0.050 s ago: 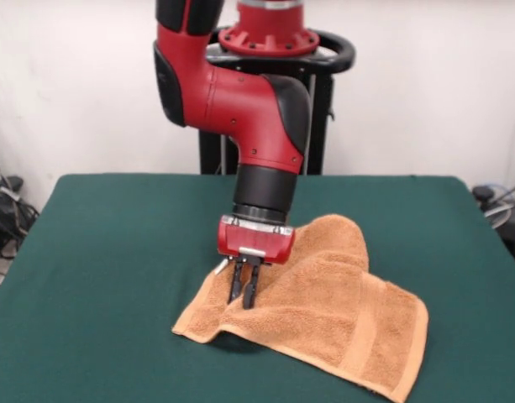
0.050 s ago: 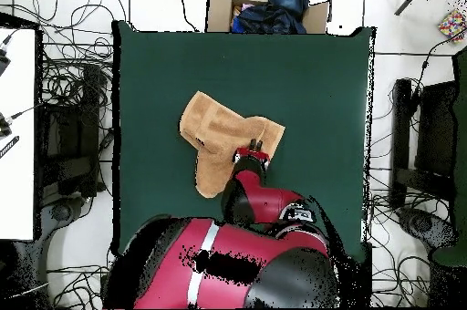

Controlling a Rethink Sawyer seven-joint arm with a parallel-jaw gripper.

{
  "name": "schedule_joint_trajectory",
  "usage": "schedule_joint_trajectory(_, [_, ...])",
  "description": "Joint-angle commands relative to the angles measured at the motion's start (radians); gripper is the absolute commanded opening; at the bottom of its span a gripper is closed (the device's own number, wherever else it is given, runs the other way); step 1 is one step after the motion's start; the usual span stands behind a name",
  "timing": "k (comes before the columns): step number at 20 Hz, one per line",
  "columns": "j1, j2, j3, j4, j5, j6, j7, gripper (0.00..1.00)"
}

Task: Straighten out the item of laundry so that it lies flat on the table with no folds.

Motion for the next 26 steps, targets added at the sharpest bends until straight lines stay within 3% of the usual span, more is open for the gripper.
schedule_joint_trajectory(1, [-0.086,0.146,-0.036,-0.151,-0.045,0.248,-0.024,0.00])
schedule_joint_trajectory(6, [0.038,0.170,-0.241,-0.089,0.107,0.095,-0.002,0.00])
schedule_joint_trajectory(9, [0.065,0.209,-0.296,-0.061,0.185,-0.001,0.018,0.00])
schedule_joint_trajectory(23, [0.141,0.345,-0.362,-0.028,0.367,-0.179,0.065,0.00])
schedule_joint_trajectory(26, [0.135,0.343,-0.364,-0.032,0.347,-0.161,0.066,0.00])
